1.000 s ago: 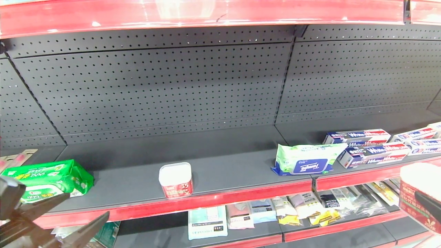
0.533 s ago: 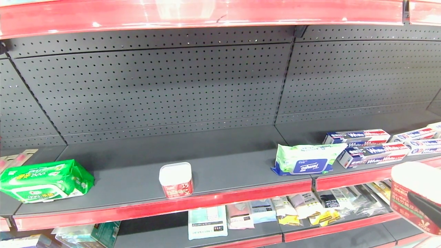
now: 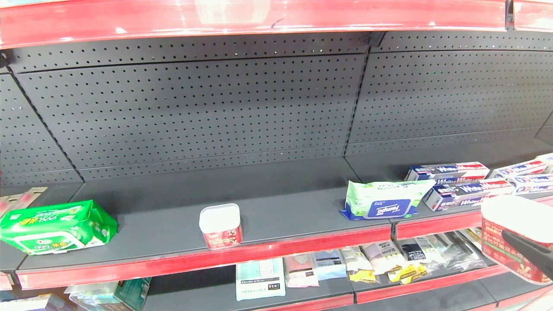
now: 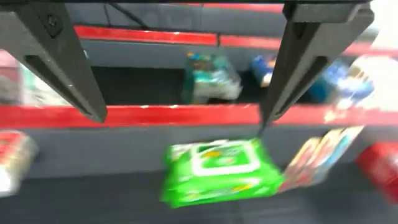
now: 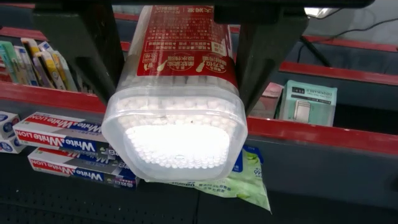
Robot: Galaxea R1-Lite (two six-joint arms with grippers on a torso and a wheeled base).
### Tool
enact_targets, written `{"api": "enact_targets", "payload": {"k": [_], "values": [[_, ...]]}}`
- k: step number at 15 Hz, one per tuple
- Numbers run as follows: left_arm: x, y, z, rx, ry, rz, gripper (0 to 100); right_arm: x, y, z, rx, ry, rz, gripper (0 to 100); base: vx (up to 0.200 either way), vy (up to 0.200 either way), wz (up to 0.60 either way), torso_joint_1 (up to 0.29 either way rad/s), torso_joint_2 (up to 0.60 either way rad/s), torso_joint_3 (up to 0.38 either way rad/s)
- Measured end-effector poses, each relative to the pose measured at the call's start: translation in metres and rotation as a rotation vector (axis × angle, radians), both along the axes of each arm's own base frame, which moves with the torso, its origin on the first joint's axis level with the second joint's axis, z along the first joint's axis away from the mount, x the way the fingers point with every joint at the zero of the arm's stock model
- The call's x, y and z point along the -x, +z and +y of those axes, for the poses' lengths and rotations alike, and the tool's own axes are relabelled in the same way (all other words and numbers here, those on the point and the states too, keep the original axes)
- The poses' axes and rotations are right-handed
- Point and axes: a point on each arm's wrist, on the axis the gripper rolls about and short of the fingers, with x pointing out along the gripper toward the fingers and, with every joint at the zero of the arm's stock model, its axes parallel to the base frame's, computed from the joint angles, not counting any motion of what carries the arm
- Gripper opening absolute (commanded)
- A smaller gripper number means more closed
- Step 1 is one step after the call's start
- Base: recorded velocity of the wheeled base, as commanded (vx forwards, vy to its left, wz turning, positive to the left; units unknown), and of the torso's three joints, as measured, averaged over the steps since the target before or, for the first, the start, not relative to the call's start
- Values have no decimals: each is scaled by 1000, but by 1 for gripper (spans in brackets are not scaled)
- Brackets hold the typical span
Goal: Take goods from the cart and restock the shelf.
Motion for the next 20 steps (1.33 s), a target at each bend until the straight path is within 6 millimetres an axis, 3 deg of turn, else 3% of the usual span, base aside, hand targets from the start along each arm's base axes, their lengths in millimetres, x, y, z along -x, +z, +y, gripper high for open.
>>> {"api": "enact_targets", "payload": {"k": [3,5,8,10,12,17,20], "values": [[0,-6,-7,29,192,12,100,-2,0,0,-13,-5,11,0,0,0,0,0,0,0],[-8,-13,-12,63,60,-34,100,-2,-1,0,-14,-5,15,0,0,0,0,0,0,0],[-15,-20,-20,81,-290,-92,100,-3,1,0,-14,-6,9,0,0,0,0,0,0,0],[-16,-25,-18,83,-225,-90,100,-3,5,0,-14,-5,-4,0,0,0,0,0,0,0],[-16,-30,-14,135,-43,-76,100,-4,9,0,-14,-3,-19,0,0,0,0,0,0,0],[-16,-31,-16,111,-128,-50,100,-1,13,0,0,5,-47,0,0,0,0,0,0,0],[-16,-31,-16,111,-127,-50,100,7,4,1,-3,25,-41,0,0,0,0,0,0,0]]}}
